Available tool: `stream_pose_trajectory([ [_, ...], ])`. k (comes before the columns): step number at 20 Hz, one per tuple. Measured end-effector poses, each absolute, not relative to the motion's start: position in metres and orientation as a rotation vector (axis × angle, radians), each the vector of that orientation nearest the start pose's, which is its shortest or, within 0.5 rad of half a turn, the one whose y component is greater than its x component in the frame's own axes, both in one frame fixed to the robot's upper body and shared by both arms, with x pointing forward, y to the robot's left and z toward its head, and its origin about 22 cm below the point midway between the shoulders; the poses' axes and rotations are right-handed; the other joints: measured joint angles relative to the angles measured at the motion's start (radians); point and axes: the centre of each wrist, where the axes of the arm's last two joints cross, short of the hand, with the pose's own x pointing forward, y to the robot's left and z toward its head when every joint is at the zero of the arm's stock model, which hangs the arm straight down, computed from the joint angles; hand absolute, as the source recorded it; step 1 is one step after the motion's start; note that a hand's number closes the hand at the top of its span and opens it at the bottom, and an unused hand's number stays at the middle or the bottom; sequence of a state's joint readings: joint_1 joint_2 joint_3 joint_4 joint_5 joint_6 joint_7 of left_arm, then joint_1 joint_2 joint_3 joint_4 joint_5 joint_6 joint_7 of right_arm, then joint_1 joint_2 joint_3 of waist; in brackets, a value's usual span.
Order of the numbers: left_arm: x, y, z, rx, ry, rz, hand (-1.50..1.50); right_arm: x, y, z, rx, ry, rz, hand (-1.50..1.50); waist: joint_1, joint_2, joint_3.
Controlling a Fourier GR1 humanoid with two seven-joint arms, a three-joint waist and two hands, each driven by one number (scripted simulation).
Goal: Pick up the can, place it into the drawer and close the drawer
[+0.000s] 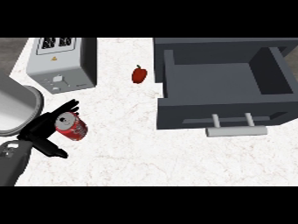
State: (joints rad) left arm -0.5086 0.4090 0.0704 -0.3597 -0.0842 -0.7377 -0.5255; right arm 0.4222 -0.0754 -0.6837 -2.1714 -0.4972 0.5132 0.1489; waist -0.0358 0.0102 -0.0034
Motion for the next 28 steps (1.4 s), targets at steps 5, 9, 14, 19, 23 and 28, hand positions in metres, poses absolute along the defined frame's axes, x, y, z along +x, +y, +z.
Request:
stream_pose_trajectory([
  [5, 0.309, 0.369, -0.08, -0.43, -1.228, -0.404, -1.5, 0.077, -0.378, 0.109, -0.176, -1.79, -0.08, -1.5, 0.004, -0.001, 0.001],
  [9, 0.314, 0.361, -0.081, -0.464, -1.222, -0.372, 1.5, 0.075, -0.38, 0.109, -0.165, -1.793, -0.081, -1.5, 0.001, -0.002, 0.002],
  [14, 0.321, 0.347, -0.082, -0.543, -1.163, -0.39, 1.5, 0.07, -0.38, 0.107, -0.152, -1.779, -0.079, -1.5, -0.001, -0.001, 0.001],
  [19, 0.33, 0.333, -0.077, -0.619, -1.17, -0.416, 1.5, 0.069, -0.379, 0.108, -0.153, -1.784, -0.095, -1.5, 0.008, -0.004, 0.001],
  [23, 0.329, 0.32, -0.084, -0.564, -1.28, -0.221, 1.5, 0.061, -0.376, 0.108, -0.166, -1.777, -0.113, -1.5, 0.023, -0.011, 0.002],
  [28, 0.321, 0.293, -0.101, -0.385, -1.447, 0.138, 1.5, 0.057, -0.376, 0.107, -0.179, -1.768, -0.129, -1.5, 0.046, -0.018, 0.004],
])
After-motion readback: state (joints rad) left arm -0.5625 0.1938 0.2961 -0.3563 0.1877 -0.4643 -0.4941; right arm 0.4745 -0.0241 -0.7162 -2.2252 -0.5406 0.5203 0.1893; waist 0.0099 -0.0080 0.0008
